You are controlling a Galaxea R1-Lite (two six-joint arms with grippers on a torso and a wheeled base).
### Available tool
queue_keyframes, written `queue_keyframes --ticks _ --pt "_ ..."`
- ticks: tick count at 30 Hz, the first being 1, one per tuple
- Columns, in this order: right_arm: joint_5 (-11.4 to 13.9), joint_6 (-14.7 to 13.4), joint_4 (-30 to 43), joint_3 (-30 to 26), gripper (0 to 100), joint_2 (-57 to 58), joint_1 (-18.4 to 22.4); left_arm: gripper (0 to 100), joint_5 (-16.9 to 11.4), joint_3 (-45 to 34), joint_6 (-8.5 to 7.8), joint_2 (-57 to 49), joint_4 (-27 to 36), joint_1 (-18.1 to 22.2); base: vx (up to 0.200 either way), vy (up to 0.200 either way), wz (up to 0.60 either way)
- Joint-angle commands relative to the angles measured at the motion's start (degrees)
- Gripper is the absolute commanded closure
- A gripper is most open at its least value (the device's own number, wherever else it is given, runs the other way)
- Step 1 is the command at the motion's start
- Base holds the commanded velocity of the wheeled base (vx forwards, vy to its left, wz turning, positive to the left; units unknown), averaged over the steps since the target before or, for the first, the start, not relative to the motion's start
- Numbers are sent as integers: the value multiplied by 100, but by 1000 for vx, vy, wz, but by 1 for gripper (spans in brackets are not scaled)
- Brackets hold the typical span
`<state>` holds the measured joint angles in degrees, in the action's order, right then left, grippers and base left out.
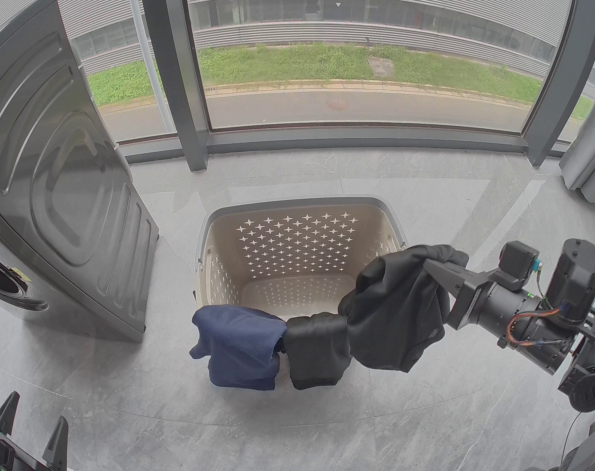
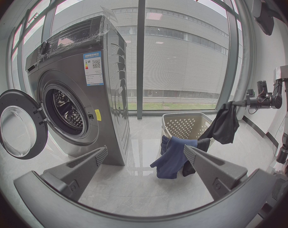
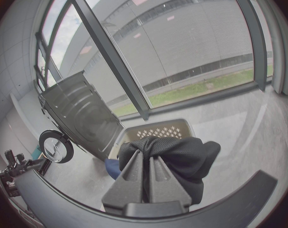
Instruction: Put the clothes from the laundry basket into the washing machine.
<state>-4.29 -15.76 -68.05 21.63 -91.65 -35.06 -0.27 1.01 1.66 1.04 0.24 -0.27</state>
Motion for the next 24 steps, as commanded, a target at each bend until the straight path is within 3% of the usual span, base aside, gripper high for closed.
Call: queue_keyframes --ticks 1,11,20,24 --pt "7 161 20 158 100 596 -141 0 0 -92 1 -51 2 0 0 0 0" --pt "-2 311 20 184 100 833 -168 0 0 -92 1 -51 2 0 0 0 0" --pt "-2 311 -24 175 100 842 -168 0 0 -92 1 -51 2 0 -200 0 0" --pt "7 311 -51 175 100 842 -221 0 0 -92 -8 -51 2 0 0 0 0"
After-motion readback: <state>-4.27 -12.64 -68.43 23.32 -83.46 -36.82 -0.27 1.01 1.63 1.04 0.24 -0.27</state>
